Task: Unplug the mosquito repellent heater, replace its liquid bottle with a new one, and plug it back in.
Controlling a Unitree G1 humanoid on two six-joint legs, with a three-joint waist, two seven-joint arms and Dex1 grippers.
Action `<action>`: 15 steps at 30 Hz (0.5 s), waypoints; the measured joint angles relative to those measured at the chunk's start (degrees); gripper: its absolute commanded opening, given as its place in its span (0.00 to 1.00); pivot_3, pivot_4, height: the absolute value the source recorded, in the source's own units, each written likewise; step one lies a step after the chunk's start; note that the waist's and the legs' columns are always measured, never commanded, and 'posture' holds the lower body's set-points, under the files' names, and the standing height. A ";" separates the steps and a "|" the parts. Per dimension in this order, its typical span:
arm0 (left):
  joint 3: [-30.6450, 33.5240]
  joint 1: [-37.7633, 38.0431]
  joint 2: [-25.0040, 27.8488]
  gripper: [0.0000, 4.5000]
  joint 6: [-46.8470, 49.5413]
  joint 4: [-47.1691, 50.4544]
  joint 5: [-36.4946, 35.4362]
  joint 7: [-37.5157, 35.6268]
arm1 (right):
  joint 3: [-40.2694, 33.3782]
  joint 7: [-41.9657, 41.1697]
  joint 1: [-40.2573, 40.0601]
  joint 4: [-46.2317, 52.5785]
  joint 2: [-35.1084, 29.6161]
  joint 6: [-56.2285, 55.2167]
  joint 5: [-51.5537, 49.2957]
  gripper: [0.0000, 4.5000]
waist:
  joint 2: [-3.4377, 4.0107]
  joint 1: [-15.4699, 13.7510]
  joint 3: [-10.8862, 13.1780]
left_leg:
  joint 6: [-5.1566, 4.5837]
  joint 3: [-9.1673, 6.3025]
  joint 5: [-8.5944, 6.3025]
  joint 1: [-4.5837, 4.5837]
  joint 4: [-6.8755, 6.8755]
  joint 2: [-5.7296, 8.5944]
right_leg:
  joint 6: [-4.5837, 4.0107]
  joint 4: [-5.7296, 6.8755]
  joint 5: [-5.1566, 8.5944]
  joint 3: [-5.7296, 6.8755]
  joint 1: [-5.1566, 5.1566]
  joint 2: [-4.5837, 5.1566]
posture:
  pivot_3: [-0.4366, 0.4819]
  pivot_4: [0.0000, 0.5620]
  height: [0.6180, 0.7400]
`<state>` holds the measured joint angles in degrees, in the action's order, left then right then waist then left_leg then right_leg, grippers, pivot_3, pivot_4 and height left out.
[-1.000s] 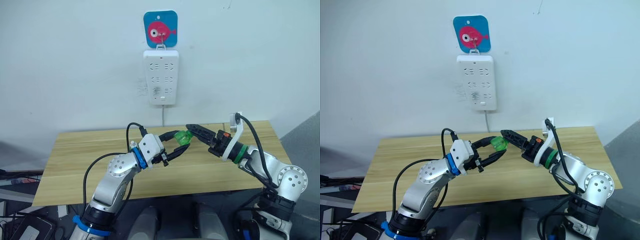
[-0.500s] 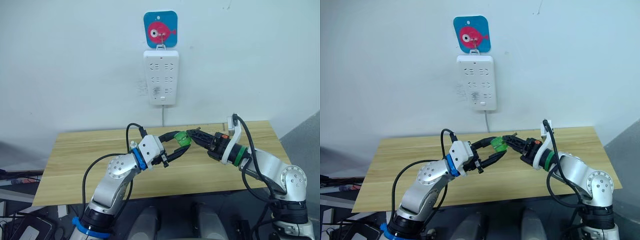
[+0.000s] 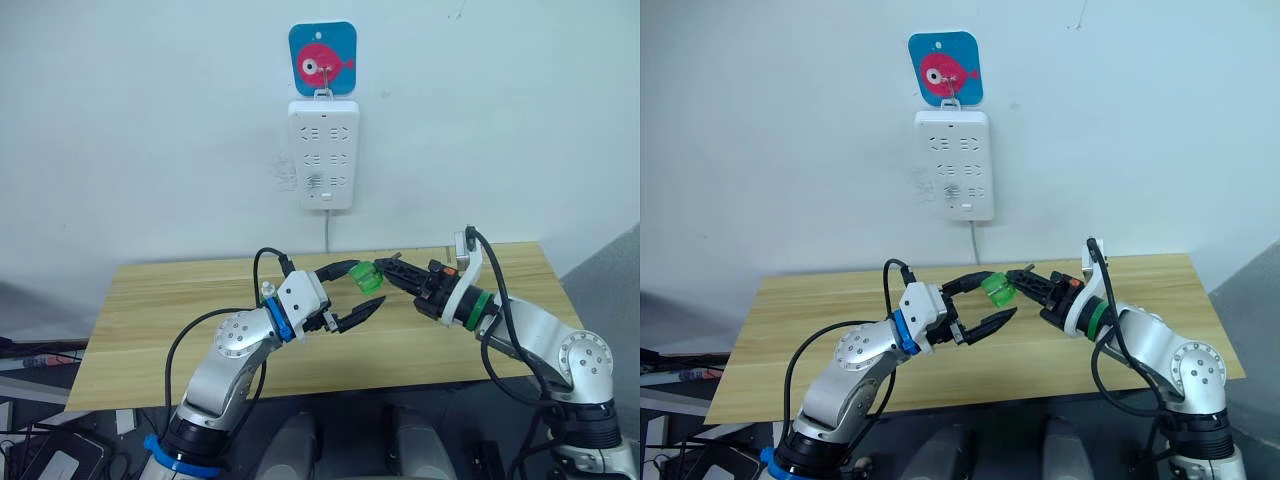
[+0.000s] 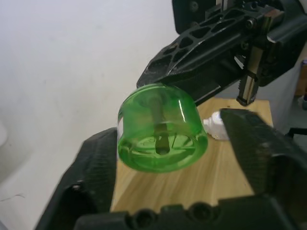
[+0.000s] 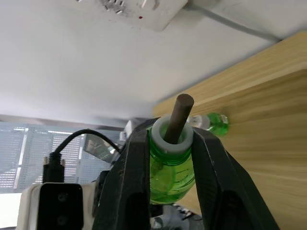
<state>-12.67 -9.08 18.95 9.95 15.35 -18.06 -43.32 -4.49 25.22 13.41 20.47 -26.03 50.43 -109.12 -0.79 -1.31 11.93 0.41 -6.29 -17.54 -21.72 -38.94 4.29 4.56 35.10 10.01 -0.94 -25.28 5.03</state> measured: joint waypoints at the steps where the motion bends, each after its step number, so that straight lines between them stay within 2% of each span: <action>1: 0.43 -0.07 0.21 1.00 0.04 -0.05 0.00 -0.08 | 0.13 -1.29 -0.09 -0.26 -0.67 0.02 2.16 0.19 | 0.00 0.00 0.00 | 0.00 -0.01 0.00 0.00 0.00 0.00 | 0.00 0.00 0.00 0.01 0.00 -0.01 | 0.60 0.35 1.00; 5: 1.32 -1.27 2.30 1.00 1.41 -0.66 0.01 -1.33 | 6.54 -14.61 -1.14 -0.89 -8.25 -3.78 29.63 0.19 | 0.00 -0.09 0.00 | 0.01 0.12 0.00 0.00 -0.01 0.14 | 0.03 -0.01 0.01 0.03 0.01 -0.03 | 0.61 0.35 1.00; 8: 0.89 -2.95 2.60 1.00 3.45 -2.14 0.02 -2.73 | 15.81 -22.95 -1.25 -6.03 -11.38 -16.35 55.31 0.19 | -0.04 -0.06 -0.03 | 0.11 0.26 0.06 0.05 -0.02 0.19 | 0.03 -0.02 0.02 0.08 0.05 -0.11 | 0.61 0.33 1.00; 12: -0.36 -4.49 3.52 1.00 5.57 -2.72 0.19 -4.88 | 22.17 -26.83 -1.52 -20.73 -9.01 -35.92 83.28 0.19 | -0.03 -0.03 -0.03 | 0.27 0.34 0.15 0.03 0.01 0.12 | 0.00 -0.01 0.01 0.01 -0.02 -0.12 | 0.60 0.31 1.00; 15: -0.78 -5.21 3.49 1.00 5.79 -2.89 0.56 -5.25 | 23.08 -27.80 -1.31 -27.89 -5.25 -43.72 92.42 0.19 | -0.08 0.00 -0.07 | 0.28 0.23 0.15 0.05 0.02 0.05 | -0.01 -0.03 0.01 -0.04 -0.03 -0.13 | 0.60 0.30 1.00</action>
<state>-13.45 -14.29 22.44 15.74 12.46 -17.50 -48.57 18.59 -2.58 12.10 -7.42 -31.28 6.70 -16.70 -0.86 -1.31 11.87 0.70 -6.06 -17.39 -21.67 -38.92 4.34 4.55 35.07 10.02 -0.98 -25.31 4.90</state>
